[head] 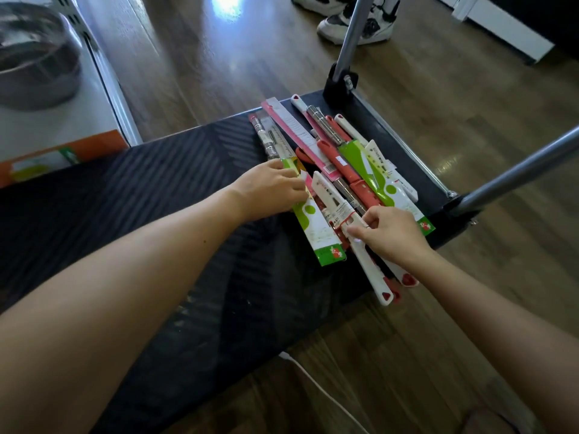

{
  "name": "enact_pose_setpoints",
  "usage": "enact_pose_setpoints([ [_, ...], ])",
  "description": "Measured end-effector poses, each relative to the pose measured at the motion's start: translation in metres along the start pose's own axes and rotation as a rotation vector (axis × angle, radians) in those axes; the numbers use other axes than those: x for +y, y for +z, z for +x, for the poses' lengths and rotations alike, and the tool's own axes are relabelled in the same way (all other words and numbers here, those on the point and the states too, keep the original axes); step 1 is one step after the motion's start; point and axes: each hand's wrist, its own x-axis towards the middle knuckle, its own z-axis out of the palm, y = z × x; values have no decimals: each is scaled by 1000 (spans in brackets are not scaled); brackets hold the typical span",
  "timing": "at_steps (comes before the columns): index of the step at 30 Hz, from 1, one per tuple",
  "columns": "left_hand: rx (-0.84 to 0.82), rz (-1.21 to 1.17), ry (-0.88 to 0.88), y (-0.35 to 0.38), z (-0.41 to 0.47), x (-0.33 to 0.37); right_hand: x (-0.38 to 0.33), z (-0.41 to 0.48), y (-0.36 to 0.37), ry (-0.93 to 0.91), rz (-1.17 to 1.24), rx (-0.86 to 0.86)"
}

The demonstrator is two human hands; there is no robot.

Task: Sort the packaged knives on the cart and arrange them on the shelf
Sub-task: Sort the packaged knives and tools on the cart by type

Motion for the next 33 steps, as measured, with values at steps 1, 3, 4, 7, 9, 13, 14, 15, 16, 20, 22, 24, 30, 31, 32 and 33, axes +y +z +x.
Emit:
enact_pose_setpoints([
  [1,59,-16,-5,2,-4,0,0,0,1,-5,22,4],
  [3,157,-77,-69,6,-11,0,-2,0,3,1,63,16],
  [4,199,-116,-98,6,-13,0,-4,0,4,4,87,23],
  [7,297,-183,-157,0,-22,-2,-8,1,6,20,183,21],
  [9,368,-199,-228,-10,-31,-4,-13,-1,7,41,275,14],
  [13,615,-384,-505,-39,-53,-12,-35,-1,12,55,444,25],
  [14,680,-431,-582,-48,-58,-16,-44,-1,13,58,472,15],
  [15,729,-469,-652,-55,-64,-21,-53,-2,14,61,507,2],
  [16,768,-505,-713,-63,-70,-25,-63,-3,14,61,544,-15],
  [20,792,-668,-1011,-93,-101,-39,-108,-7,13,31,620,-83],
  [22,782,-762,-1155,-99,-120,-43,-131,-9,13,14,659,-110],
  [24,764,-931,-1272,-94,-143,-47,-153,-14,16,-10,663,-147],
  [30,575,-1213,-1576,-53,-219,-33,-194,-31,50,-77,565,-212],
  [31,525,-1194,-1614,-46,-231,-29,-197,-34,57,-88,535,-215],
  [32,470,-1168,-1648,-39,-242,-26,-199,-35,64,-98,501,-219],
  [33,414,-1151,-1679,-33,-253,-22,-201,-36,70,-107,471,-227],
])
